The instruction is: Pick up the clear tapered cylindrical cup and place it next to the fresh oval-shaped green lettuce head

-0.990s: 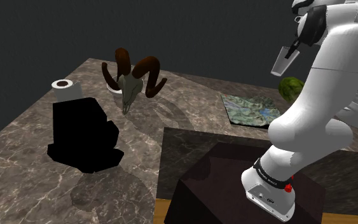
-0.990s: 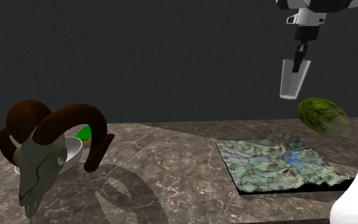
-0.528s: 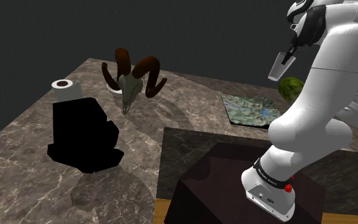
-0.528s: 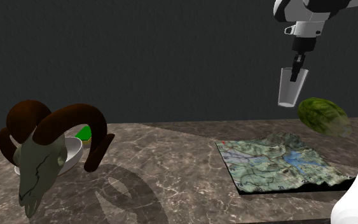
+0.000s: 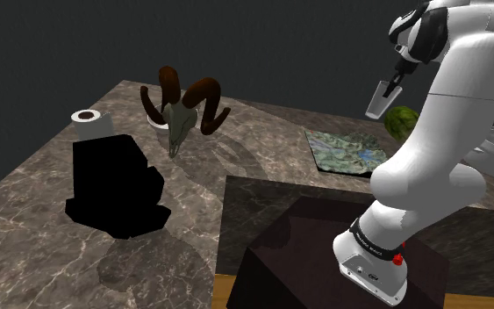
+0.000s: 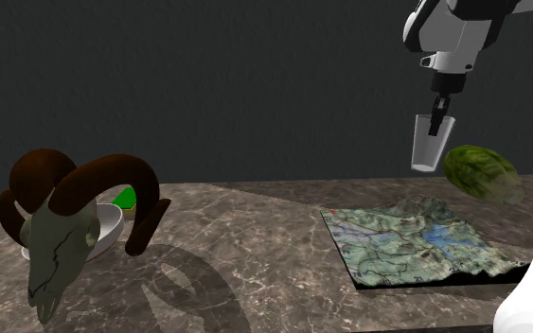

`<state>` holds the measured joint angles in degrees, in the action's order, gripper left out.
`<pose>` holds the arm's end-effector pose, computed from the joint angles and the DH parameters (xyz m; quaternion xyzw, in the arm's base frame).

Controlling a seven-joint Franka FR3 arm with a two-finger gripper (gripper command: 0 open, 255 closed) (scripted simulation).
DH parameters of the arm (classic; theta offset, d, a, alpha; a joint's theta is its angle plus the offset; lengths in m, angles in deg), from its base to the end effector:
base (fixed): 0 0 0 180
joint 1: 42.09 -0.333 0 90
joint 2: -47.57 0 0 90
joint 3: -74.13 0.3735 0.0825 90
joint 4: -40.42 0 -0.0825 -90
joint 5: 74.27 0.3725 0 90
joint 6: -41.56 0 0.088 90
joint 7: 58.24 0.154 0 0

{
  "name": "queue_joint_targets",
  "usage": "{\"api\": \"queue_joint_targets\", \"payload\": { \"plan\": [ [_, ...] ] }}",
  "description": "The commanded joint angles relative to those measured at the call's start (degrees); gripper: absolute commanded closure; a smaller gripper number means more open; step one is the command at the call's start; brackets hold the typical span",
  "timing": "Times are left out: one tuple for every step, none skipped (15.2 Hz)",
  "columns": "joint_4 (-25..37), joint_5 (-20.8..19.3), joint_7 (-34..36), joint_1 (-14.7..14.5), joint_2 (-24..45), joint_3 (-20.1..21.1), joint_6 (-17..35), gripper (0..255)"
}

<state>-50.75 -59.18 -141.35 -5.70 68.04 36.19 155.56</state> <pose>0.2598 -0.6211 0.4848 0.9967 0.0518 0.0274 0.0558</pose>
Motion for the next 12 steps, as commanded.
{"api": "queue_joint_targets", "payload": {
  "plan": [
    [-1.13,0.30,-0.22,-0.03,0.29,0.14,1.42,255],
    [-1.70,0.46,-0.35,-0.03,0.45,0.22,2.11,255],
    [-2.26,0.62,-0.47,-0.03,0.63,0.30,2.79,255],
    [-2.79,0.80,-0.61,-0.02,0.81,0.38,3.47,255],
    [-3.31,0.99,-0.75,-0.01,1.01,0.47,4.15,255],
    [-3.82,1.18,-0.89,0.02,1.22,0.57,4.81,255],
    [-4.30,1.39,-1.04,0.05,1.45,0.67,5.48,255],
    [-4.78,1.60,-1.19,0.08,1.68,0.78,6.13,255],
    [-5.24,1.83,-1.35,0.12,1.93,0.89,6.79,255],
    [-5.68,2.06,-1.52,0.17,2.18,1.00,7.43,255],
    [-6.11,2.30,-1.68,0.23,2.45,1.13,8.07,255],
    [-6.52,2.55,-1.86,0.29,2.73,1.25,8.71,255]
  ]
}}
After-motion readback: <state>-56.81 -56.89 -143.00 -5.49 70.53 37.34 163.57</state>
